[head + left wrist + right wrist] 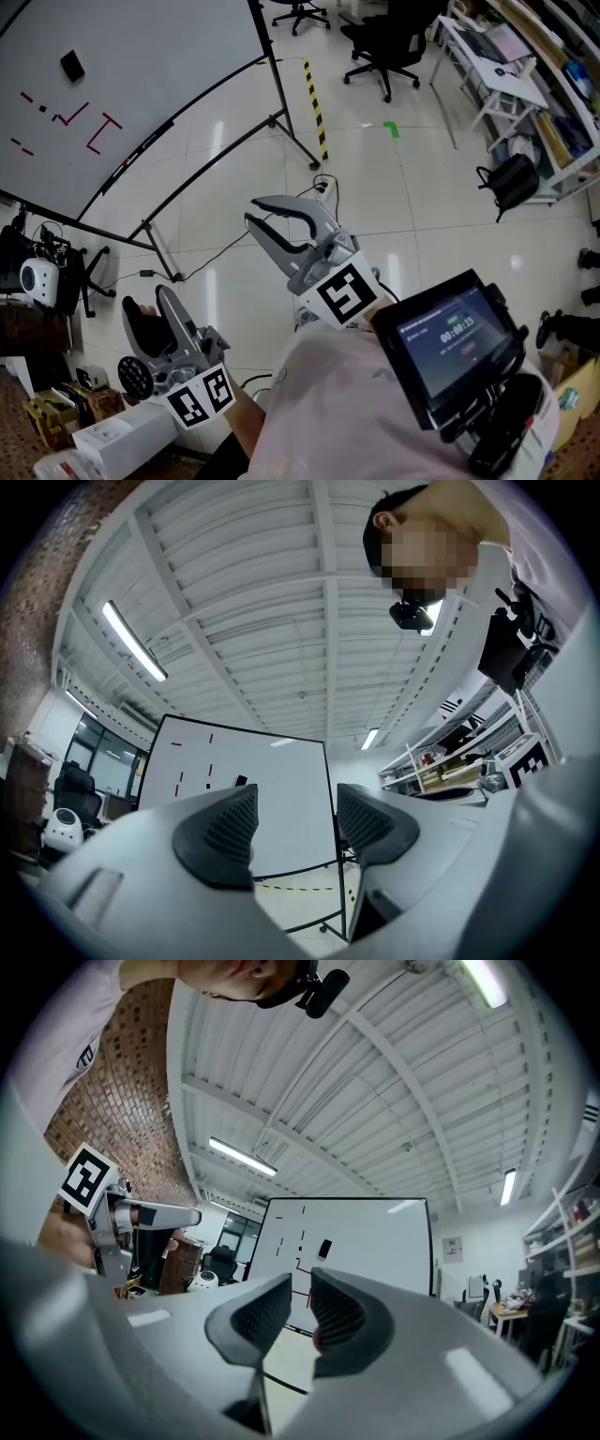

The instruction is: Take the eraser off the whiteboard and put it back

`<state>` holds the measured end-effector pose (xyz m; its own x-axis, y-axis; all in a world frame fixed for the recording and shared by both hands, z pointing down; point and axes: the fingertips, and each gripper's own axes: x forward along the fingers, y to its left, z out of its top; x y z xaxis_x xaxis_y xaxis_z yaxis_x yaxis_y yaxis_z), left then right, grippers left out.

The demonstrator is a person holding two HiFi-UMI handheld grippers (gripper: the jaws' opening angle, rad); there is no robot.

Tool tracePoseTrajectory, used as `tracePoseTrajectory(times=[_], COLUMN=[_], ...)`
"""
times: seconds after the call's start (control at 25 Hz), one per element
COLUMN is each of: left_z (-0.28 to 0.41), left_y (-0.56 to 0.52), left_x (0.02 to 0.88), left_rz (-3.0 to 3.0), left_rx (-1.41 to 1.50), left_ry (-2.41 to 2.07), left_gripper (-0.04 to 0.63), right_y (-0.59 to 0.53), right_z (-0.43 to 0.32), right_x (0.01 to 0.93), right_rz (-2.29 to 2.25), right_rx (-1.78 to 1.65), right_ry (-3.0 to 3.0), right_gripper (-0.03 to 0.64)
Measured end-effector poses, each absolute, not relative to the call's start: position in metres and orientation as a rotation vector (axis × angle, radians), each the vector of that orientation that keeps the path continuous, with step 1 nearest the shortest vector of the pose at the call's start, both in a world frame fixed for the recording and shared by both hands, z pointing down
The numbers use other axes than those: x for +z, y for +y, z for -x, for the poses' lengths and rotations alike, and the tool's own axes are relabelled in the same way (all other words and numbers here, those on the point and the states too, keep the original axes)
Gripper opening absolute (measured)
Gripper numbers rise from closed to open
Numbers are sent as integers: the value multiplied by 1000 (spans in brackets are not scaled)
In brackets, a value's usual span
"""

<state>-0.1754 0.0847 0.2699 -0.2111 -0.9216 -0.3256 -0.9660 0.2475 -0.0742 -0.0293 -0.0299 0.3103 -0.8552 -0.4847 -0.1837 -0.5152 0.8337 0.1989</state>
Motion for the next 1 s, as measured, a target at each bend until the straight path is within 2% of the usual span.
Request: tracePoseTrajectory(times=[1.0], left_z=[182], left_y=[64], left_x=[280], left_rz=[1767], left_rx=[204], left_ry=[2240], left_gripper=[255], right_y=[-47], right_z=[38], right_x=[318], right_rz=[780], right_rx=[353], right_ry=[2905], right_gripper=[69])
